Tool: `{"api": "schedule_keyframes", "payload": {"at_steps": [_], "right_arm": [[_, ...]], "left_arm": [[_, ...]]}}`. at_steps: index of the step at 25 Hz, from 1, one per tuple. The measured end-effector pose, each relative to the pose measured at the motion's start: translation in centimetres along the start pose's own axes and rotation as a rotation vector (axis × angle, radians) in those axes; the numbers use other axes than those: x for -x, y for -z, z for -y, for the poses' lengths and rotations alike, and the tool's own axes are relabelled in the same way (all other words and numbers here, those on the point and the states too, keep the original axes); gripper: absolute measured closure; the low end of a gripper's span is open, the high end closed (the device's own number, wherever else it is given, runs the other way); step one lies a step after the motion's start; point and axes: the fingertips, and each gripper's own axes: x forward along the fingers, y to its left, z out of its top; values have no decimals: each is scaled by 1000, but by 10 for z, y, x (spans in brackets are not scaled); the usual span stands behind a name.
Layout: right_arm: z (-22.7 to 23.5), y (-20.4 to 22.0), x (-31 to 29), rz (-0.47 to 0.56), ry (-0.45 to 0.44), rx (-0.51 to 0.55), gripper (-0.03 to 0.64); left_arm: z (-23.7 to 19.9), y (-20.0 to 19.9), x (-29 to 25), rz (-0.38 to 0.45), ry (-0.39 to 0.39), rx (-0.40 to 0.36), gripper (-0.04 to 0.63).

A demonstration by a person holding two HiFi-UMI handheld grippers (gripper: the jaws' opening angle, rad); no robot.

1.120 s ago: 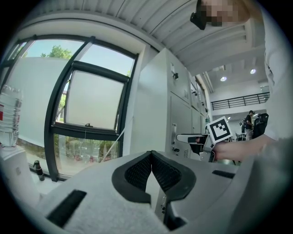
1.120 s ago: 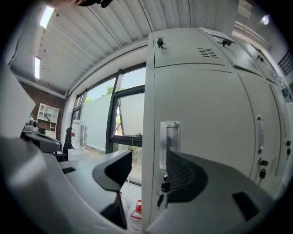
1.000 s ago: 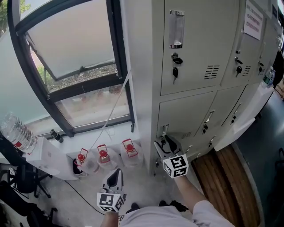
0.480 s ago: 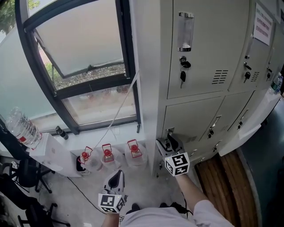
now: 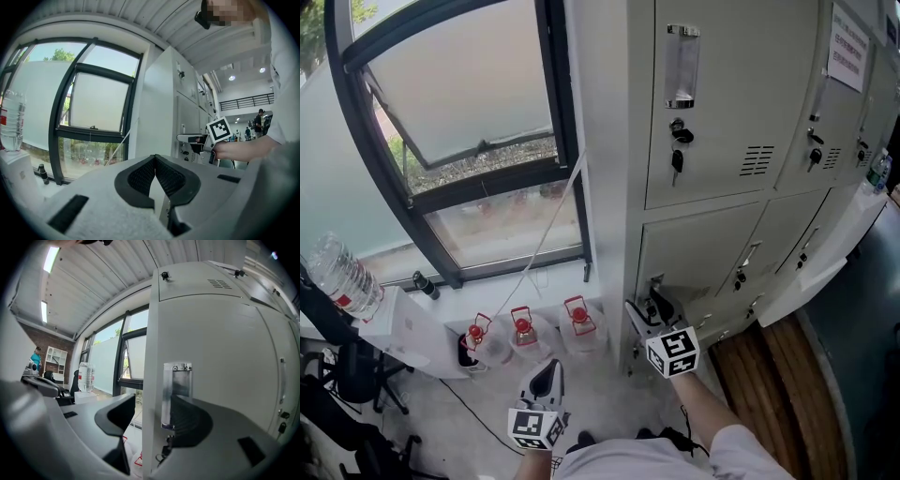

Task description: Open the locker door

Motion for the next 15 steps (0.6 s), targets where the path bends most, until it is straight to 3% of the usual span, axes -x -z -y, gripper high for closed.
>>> {"api": "schedule_keyframes", "payload": {"at_steps": [15], "right_arm": [[-8,2,49,-6,26,-13,411]], "left_arm": [[30,-1,-13,-8,120,-15,591]]}}
